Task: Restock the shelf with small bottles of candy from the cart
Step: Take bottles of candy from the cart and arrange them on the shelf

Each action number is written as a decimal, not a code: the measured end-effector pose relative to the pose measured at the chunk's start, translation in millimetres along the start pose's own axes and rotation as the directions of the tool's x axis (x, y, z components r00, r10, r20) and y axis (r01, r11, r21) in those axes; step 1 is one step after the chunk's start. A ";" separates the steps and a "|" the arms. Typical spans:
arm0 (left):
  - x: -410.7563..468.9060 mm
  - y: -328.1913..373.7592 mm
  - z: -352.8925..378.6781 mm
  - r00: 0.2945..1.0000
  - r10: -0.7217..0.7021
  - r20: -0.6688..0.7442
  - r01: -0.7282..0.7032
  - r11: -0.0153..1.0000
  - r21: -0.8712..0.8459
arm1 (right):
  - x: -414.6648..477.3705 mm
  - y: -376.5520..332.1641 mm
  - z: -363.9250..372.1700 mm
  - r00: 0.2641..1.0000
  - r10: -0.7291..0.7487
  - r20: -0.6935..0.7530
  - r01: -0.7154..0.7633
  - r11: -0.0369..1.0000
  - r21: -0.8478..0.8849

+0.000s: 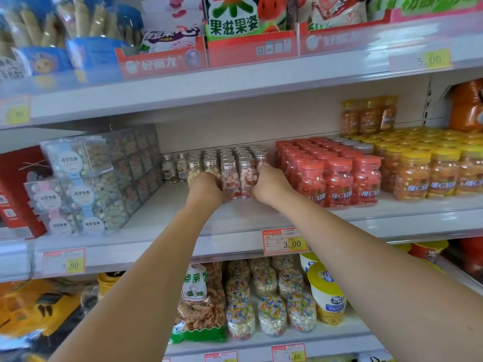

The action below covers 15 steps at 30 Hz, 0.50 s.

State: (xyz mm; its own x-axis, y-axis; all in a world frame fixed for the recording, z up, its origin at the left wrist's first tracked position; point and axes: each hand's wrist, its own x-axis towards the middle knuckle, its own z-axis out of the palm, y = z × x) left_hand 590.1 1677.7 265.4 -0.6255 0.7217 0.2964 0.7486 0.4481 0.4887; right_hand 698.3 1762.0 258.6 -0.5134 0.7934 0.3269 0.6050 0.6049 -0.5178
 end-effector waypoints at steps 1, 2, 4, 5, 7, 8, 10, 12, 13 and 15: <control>-4.3 3.1 -1.2 1.000 0.016 -0.016 -0.015 0.998 0.066 | -6.6 -3.5 -5.8 0.999 -0.017 0.034 0.018 1.000 -0.020; -10.3 6.2 -1.7 0.998 0.030 -0.047 -0.025 0.994 0.108 | -15.1 -7.5 -12.9 0.997 -0.037 0.066 0.040 0.998 -0.042; -30.2 12.4 -1.8 0.985 0.066 -0.158 -0.052 0.994 0.096 | -35.6 -15.0 -28.7 0.993 -0.086 0.078 0.091 0.994 -0.064; -46.0 15.7 -1.5 0.966 0.096 -0.241 -0.083 0.994 0.065 | -46.3 -17.1 -35.8 0.992 -0.111 0.056 0.114 0.992 -0.059; -81.0 21.0 1.5 0.907 0.156 -0.392 -0.181 0.983 -0.027 | -70.5 -16.9 -48.0 0.983 -0.182 -0.034 0.181 0.983 -0.032; -98.6 21.2 5.5 0.877 0.188 -0.443 -0.247 0.966 -0.078 | -84.6 -13.6 -52.8 0.971 -0.225 -0.080 0.224 0.974 -0.013; -137.4 20.5 16.7 0.853 0.230 -0.468 -0.344 0.923 -0.174 | -116.9 0.9 -61.5 0.952 -0.279 -0.122 0.284 0.958 0.025; -174.6 17.6 35.8 0.866 0.278 -0.416 -0.397 0.887 -0.235 | -151.8 25.9 -68.9 0.956 -0.270 -0.113 0.275 0.961 0.028; -192.3 16.5 48.6 0.878 0.305 -0.370 -0.411 0.875 -0.255 | -169.0 42.4 -70.6 0.965 -0.243 -0.099 0.245 0.969 0.018; -223.1 13.7 80.3 0.904 0.349 -0.247 -0.411 0.867 -0.282 | -197.2 81.9 -66.9 0.987 -0.157 -0.046 0.158 0.987 0.027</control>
State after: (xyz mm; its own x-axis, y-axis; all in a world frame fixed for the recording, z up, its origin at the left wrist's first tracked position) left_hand 757.6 1565.2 140.1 -0.3587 0.6787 0.6408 0.8441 -0.0572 0.5331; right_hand 889.8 1659.7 204.7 -0.5733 0.6909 0.4404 0.4995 0.7208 -0.4805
